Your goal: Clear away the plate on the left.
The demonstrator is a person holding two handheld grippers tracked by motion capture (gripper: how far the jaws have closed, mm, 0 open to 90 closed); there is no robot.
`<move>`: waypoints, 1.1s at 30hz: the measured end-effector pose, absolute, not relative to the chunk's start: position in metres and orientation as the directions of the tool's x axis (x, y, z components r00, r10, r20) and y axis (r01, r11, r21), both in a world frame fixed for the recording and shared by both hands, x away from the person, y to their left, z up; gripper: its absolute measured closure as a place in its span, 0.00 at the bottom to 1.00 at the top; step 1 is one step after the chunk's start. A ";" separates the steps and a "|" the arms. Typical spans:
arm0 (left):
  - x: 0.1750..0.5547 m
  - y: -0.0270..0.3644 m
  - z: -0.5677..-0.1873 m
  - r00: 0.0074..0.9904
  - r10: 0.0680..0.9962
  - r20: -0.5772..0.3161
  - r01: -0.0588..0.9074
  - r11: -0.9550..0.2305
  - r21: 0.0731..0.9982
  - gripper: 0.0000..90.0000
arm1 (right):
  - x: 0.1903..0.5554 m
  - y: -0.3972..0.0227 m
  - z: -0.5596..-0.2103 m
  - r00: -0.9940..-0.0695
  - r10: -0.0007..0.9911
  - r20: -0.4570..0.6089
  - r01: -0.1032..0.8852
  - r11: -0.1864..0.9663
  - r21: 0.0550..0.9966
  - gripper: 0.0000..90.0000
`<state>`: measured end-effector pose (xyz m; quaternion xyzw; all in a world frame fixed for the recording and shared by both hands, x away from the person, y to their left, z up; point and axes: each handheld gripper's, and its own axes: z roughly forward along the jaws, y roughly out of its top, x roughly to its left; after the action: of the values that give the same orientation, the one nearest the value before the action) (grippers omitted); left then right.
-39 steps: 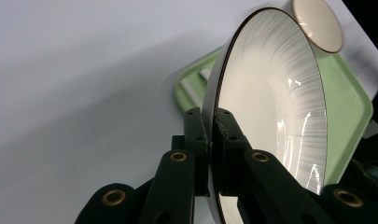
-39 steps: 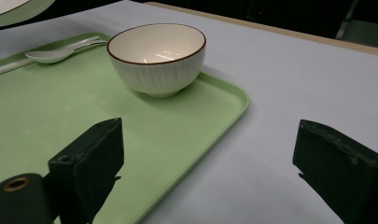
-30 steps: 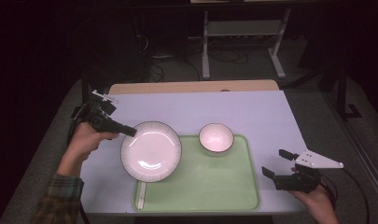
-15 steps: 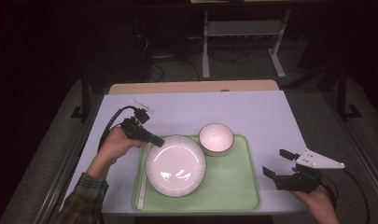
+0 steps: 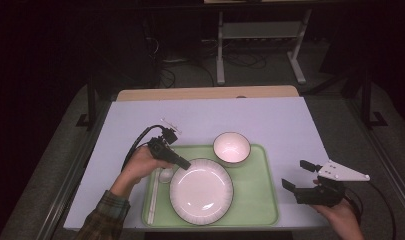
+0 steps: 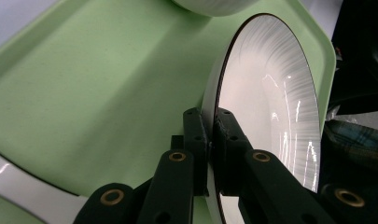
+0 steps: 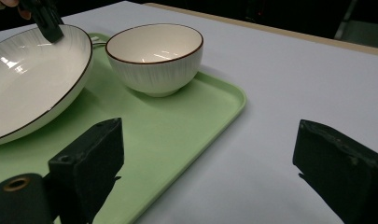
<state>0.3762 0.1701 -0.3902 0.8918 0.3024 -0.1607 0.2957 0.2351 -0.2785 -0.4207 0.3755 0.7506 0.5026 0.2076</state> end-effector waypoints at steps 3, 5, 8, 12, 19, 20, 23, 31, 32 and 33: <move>0.376 0.168 -0.394 0.779 0.463 -0.424 0.622 -0.658 0.424 0.96 | 0.235 -0.277 -0.421 -0.633 0.771 0.066 0.357 0.216 0.909 0.09; 0.376 0.168 -0.398 0.776 0.466 -0.425 0.626 -0.649 0.431 0.96 | 0.235 -0.277 -0.421 -0.634 0.771 0.066 0.357 0.216 0.909 0.09; 0.376 0.167 -0.400 0.784 0.463 -0.414 0.618 -0.648 0.445 0.96 | 0.235 -0.277 -0.421 -0.634 0.771 0.065 0.357 0.217 0.908 0.09; 0.375 0.160 -0.408 0.794 0.486 -0.366 0.607 -0.674 0.421 0.94 | 0.236 -0.276 -0.421 -0.636 0.769 0.064 0.357 0.220 0.908 0.09; 0.374 0.155 -0.414 0.803 0.492 -0.337 0.595 -0.693 0.407 0.92 | 0.236 -0.275 -0.422 -0.636 0.769 0.065 0.361 0.222 0.906 0.09; 0.374 0.155 -0.415 0.803 0.489 -0.340 0.595 -0.690 0.412 0.92 | 0.236 -0.275 -0.422 -0.637 0.768 0.064 0.360 0.224 0.906 0.09; 0.372 0.155 -0.414 0.809 0.489 -0.326 0.587 -0.693 0.418 0.92 | 0.236 -0.275 -0.422 -0.640 0.766 0.061 0.361 0.229 0.904 0.09; 0.366 0.158 -0.410 0.838 0.491 -0.240 0.543 -0.696 0.471 0.75 | 0.235 -0.274 -0.423 -0.644 0.762 0.063 0.361 0.230 0.904 0.09; 0.366 0.161 -0.409 0.835 0.497 -0.236 0.544 -0.683 0.487 0.72 | 0.235 -0.274 -0.423 -0.643 0.763 0.065 0.363 0.229 0.903 0.09; 0.365 0.164 -0.407 0.835 0.498 -0.233 0.542 -0.674 0.502 0.68 | 0.235 -0.274 -0.423 -0.644 0.762 0.064 0.361 0.229 0.904 0.09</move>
<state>0.3650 0.1641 -0.4069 0.9140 0.2846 -0.0383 0.2867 0.2353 -0.2742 -0.4230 0.3706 0.7576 0.4980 0.2017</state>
